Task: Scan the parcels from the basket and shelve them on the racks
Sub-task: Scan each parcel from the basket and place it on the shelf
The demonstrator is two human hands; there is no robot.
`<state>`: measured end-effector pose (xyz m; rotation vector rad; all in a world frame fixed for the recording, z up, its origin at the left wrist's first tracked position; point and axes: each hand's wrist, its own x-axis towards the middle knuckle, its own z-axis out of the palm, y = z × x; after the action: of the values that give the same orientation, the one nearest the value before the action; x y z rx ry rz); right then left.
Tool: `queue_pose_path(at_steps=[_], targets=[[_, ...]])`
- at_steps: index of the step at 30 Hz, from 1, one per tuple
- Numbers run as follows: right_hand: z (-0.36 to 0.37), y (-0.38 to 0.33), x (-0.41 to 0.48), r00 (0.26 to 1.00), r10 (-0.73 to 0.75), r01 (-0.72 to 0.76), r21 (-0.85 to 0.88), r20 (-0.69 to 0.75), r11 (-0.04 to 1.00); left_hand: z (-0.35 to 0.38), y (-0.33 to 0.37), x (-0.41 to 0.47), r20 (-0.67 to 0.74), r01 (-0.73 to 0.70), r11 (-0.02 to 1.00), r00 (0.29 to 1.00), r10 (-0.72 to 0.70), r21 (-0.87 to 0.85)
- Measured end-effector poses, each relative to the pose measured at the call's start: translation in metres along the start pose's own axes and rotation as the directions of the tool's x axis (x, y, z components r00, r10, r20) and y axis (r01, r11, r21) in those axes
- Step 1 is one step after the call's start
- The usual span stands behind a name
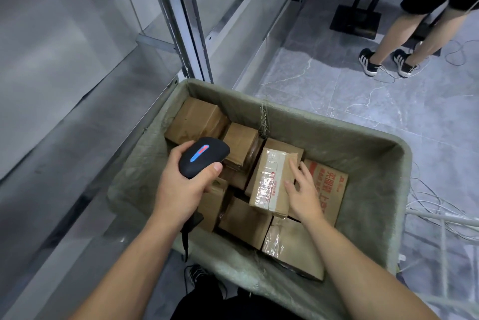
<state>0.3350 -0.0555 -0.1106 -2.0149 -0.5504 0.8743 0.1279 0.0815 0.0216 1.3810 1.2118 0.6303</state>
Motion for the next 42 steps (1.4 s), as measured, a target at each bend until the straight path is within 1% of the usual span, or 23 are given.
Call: queue_pose_path(at_steps=[3,6,9,12,14,17,21,23,25,27,29,33,36,39,42], targets=[[0.004,-0.004,-0.003,1.000,0.017,-0.020,-0.191,-0.017,0.981,0.002,0.001,-0.002,0.009,-0.002,1.000,1.000,0.002,-0.014],[0.011,-0.012,-0.008,0.996,0.084,-0.085,-0.370,-0.018,0.925,0.002,0.001,-0.004,0.012,-0.008,1.000,1.000,0.008,-0.027],[0.017,-0.019,-0.012,0.989,0.124,-0.145,-0.440,-0.076,0.886,0.001,0.003,-0.005,0.004,-0.010,1.000,1.000,0.010,-0.030],[0.016,-0.021,-0.015,0.972,0.201,-0.233,-0.438,-0.119,0.868,-0.001,0.004,-0.006,0.001,-0.015,0.999,1.000,0.015,-0.036],[0.013,-0.020,-0.015,0.964,0.226,-0.264,-0.417,-0.139,0.870,-0.001,0.004,-0.007,-0.002,-0.014,0.999,1.000,0.014,-0.036],[0.007,-0.009,-0.011,0.955,0.264,-0.295,-0.339,-0.134,0.894,-0.001,0.003,-0.009,-0.001,-0.008,0.999,1.000,0.008,-0.038],[-0.008,0.001,-0.004,0.957,0.271,-0.290,-0.258,-0.107,0.921,0.001,0.004,-0.012,0.001,-0.020,0.999,1.000,0.020,-0.047],[-0.015,0.007,-0.002,0.959,0.270,-0.283,-0.184,-0.090,0.941,0.002,0.005,-0.014,0.002,-0.026,0.998,1.000,0.026,-0.053],[-0.021,0.013,-0.001,0.959,0.279,-0.281,-0.040,-0.037,0.959,0.002,0.005,-0.015,0.006,-0.030,0.998,1.000,0.031,-0.057],[-0.023,0.020,-0.001,0.957,0.290,-0.287,0.164,0.009,0.944,0.003,0.006,-0.016,0.020,-0.028,0.998,0.999,0.030,-0.051],[-0.024,0.017,-0.004,0.964,0.254,-0.265,0.276,0.076,0.924,0.002,0.006,-0.016,0.033,-0.029,0.999,0.999,0.030,-0.045],[-0.021,-0.004,-0.002,0.974,0.161,-0.201,0.280,0.159,0.939,-0.007,0.010,-0.016,0.039,-0.051,0.999,0.998,0.052,-0.012],[-0.017,-0.030,0.003,0.978,0.072,-0.116,0.229,0.195,0.966,-0.019,0.014,-0.020,0.025,-0.072,0.997,0.997,0.072,-0.002],[-0.013,-0.054,0.007,0.966,-0.049,-0.008,0.217,0.255,0.976,-0.031,0.020,-0.026,0.011,-0.092,0.996,0.996,0.092,-0.006],[-0.011,-0.083,0.007,0.946,-0.123,0.073,0.172,0.299,0.982,-0.049,0.030,-0.035,0.013,-0.132,0.991,0.991,0.132,-0.011]])
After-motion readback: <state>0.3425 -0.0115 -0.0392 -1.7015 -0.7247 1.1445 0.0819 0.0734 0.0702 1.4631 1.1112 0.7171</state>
